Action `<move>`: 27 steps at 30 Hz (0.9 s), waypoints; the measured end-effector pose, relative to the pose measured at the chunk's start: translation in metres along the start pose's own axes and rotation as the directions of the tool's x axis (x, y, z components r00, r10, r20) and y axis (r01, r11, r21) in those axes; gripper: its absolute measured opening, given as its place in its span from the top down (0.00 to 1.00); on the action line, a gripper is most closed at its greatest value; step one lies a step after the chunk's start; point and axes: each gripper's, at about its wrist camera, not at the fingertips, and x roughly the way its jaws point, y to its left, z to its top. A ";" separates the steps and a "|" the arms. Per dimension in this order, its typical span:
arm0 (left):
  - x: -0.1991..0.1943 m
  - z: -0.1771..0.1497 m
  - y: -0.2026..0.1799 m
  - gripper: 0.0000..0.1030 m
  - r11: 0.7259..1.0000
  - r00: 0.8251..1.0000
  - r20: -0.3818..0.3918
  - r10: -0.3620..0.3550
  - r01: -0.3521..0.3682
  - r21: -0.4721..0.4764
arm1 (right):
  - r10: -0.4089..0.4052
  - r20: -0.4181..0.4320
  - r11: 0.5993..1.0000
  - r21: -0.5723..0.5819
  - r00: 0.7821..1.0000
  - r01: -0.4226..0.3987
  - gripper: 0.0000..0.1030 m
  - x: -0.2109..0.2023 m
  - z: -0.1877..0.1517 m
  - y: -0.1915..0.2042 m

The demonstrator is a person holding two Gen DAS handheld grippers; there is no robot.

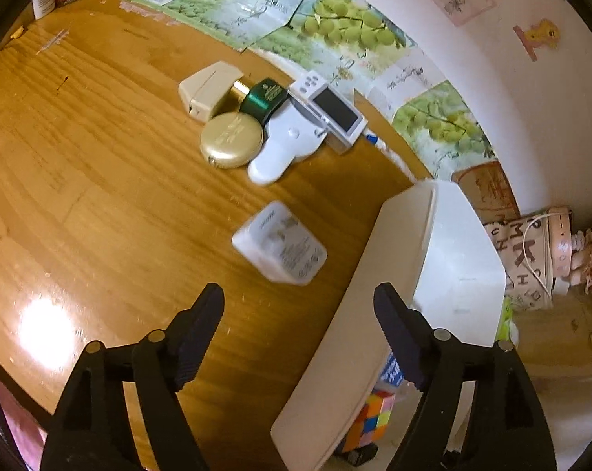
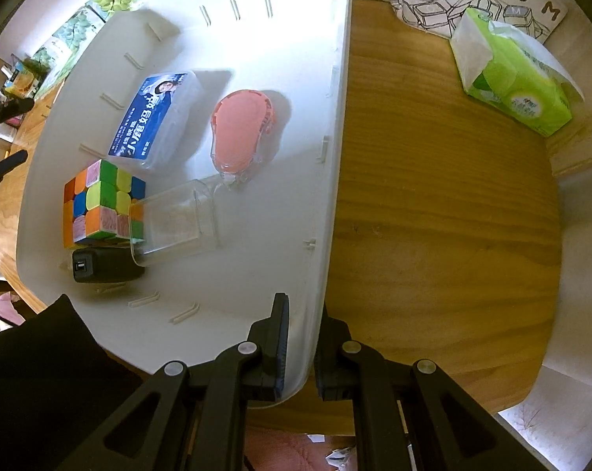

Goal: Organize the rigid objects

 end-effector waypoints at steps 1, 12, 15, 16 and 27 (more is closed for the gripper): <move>0.001 0.003 -0.001 0.21 1.000 1.000 0.011 0.004 -0.004 0.008 | 0.000 -0.002 1.000 0.002 1.000 0.000 0.90 0.001 0.001 -0.001; 0.015 0.013 -0.008 0.21 0.984 0.998 0.058 0.012 -0.023 0.179 | -0.018 -0.047 0.999 0.033 0.999 0.020 0.90 0.011 0.014 -0.006; 0.021 0.011 -0.009 0.21 0.976 0.998 0.054 0.019 -0.031 0.216 | -0.020 -0.057 0.999 0.041 0.998 0.022 0.90 0.020 0.015 -0.008; 0.023 0.011 -0.010 0.21 0.973 0.999 0.049 0.024 -0.035 0.230 | -0.019 -0.059 0.999 0.045 0.998 0.022 0.90 0.021 0.016 -0.009; 0.046 0.007 -0.009 0.22 0.953 0.995 -0.008 0.100 -0.093 0.287 | -0.013 -0.061 0.997 0.069 0.998 0.018 0.90 0.027 0.020 -0.018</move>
